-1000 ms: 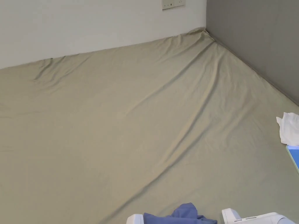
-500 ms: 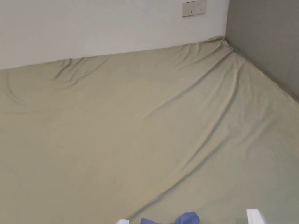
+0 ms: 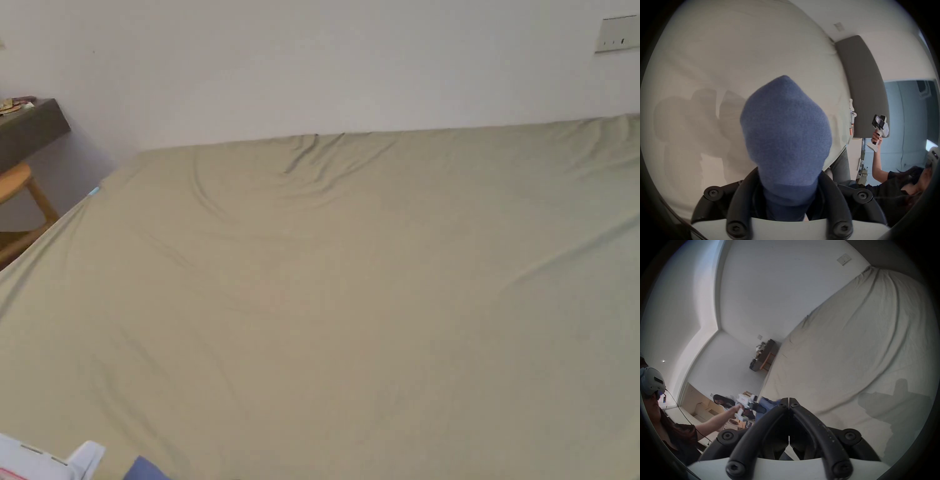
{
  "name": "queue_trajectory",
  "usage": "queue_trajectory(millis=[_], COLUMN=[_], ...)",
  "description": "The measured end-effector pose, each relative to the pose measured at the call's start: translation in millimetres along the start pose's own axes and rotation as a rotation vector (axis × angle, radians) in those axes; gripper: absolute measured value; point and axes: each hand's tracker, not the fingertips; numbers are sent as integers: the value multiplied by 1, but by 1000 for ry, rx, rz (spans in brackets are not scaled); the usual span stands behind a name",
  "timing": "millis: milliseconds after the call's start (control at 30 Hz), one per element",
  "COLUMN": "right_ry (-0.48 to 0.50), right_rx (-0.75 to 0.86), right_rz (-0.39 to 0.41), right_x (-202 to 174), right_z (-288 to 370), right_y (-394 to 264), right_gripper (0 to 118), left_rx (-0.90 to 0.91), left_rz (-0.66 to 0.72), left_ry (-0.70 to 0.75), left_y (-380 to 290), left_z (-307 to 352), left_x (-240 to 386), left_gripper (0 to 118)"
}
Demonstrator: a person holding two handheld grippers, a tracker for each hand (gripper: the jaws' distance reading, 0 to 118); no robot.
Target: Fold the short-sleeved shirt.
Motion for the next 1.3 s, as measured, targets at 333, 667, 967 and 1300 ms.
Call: queue_trajectory(millis=[333,667,967,1300], right_ry=[-20,-47,-262,-558], right_rx=[-84,-135,47,695], right_rz=[-73,-32,141,555], right_x=[-2,-9,-51,-200], right_z=[-82,-89,-34,70], right_y=[-19,-14,41,84], right_gripper=[0,0,0,0], left_rx=[21,-22,640,1584], left_rz=[226,257,-21,-396], left_ry=[120,441,833,769], left_y=[-2,-18,4,-67], left_z=[74,26,93,60], left_x=[-82,-100,70,413], left_gripper=[27,113,111,113])
